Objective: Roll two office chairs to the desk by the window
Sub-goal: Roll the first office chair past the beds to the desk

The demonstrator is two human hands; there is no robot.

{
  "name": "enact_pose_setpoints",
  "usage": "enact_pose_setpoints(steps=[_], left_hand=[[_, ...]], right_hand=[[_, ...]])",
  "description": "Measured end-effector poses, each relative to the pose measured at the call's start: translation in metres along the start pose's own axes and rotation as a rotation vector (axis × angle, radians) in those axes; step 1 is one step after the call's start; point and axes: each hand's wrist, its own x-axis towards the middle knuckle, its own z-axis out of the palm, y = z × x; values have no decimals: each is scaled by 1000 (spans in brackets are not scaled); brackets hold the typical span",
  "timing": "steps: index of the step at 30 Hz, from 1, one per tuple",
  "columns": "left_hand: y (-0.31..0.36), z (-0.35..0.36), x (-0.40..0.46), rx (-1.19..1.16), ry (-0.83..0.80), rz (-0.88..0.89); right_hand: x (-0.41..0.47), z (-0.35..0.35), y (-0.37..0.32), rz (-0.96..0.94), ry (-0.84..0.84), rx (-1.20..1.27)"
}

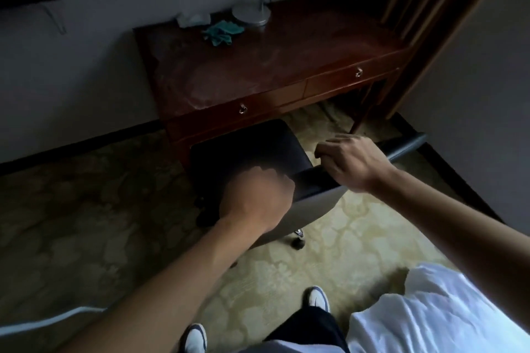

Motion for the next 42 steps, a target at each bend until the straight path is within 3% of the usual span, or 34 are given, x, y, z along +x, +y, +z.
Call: enact_pose_setpoints(steps=[3,7,11,17,32,42], left_hand=[[7,5,8,-3,57,-80],[36,18,3,101,260,-206],[84,34,7,205,243,-308],[79,34,34,235,405,-371],[58,34,102,228,431,-413],[-1,11,172,287,435,-393]], right_hand=[[5,4,14,-145,47,43],[6,6,32,-208,204,125],[-9,15,34,-350,252,144],[20,18,46,-371,380,194],[88,21,70,-396,332,248],[172,19,65,-409,270,300]])
